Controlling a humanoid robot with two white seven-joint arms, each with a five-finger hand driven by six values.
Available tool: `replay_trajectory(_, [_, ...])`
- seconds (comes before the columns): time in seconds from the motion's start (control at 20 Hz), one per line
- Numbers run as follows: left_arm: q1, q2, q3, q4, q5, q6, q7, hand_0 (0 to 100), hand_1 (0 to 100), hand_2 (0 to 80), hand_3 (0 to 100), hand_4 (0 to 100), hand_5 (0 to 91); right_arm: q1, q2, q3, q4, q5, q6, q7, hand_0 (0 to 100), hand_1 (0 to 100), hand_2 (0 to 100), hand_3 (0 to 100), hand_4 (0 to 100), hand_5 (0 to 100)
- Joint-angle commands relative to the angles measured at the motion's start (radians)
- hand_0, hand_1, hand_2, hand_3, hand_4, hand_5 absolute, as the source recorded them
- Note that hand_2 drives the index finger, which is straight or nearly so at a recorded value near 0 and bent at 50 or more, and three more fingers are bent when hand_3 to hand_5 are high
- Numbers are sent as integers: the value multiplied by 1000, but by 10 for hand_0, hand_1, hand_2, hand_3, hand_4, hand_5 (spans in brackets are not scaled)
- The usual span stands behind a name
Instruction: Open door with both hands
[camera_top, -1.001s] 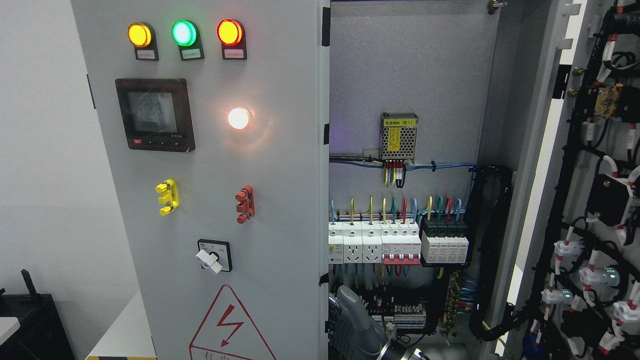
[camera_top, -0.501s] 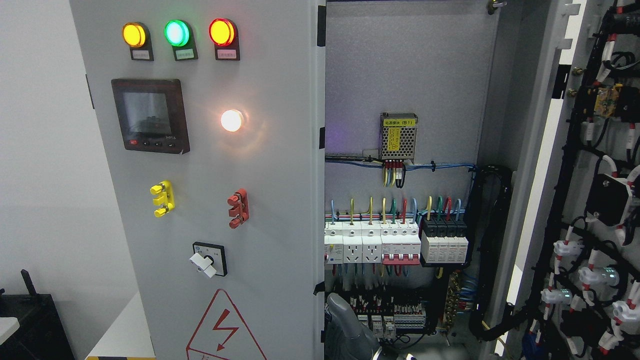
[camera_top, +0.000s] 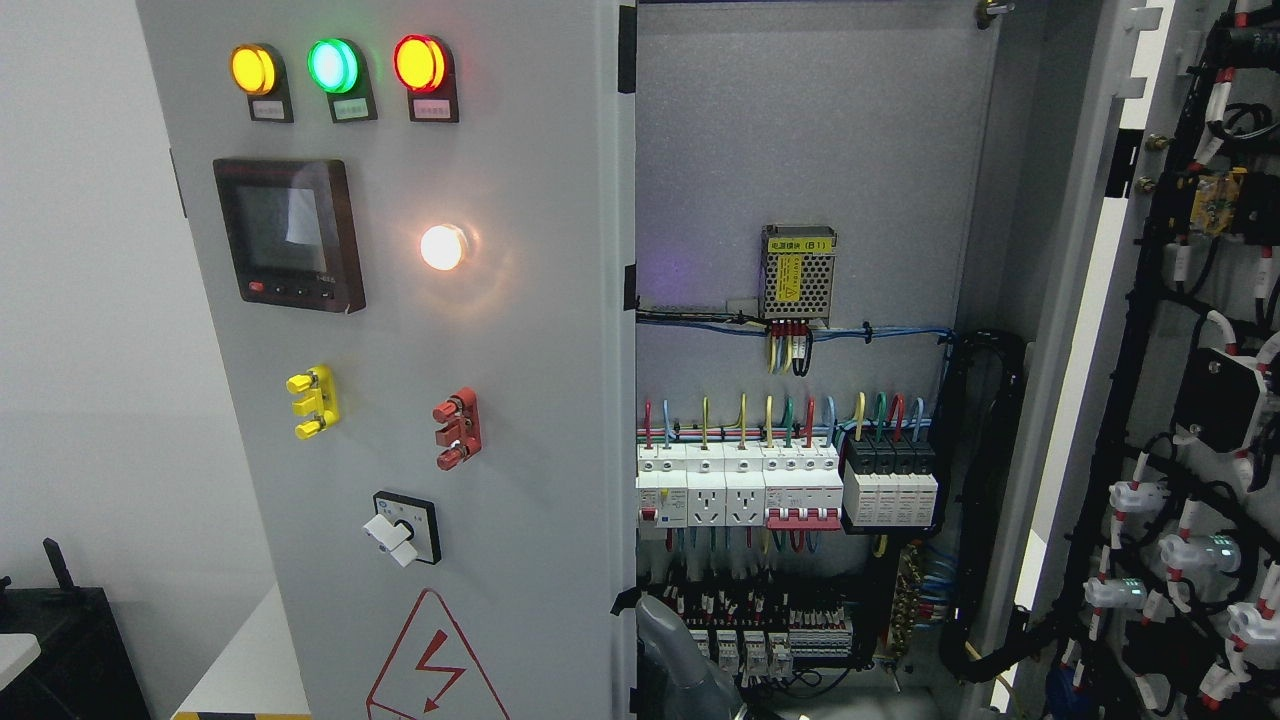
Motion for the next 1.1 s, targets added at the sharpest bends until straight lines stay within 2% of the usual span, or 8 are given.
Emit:
replay_trajectory(0.0, [5,-1,0,1,0,1,1,0,0,0,0,43,0,2,1,20,-44,-10,-3,22,0,0,0,0,0,0])
replay_trajectory(0.6, [5,-1,0,-1,0,1,1,0,0,0,0,42,0,20,1,86,-69,-9,-8,22,0,0,0,0,0,0])
replay_trajectory(0.95, [5,1,0,-1,0,1,1,0,0,0,0,42,0,19,1,89,-83,-10,-8,25,0,0,0,0,0,0])
replay_trajectory(1.05, [5,1,0,1,0,1,1,0,0,0,0,42,0,19,1,94,-90,-10,-8,38,0,0,0,0,0,0])
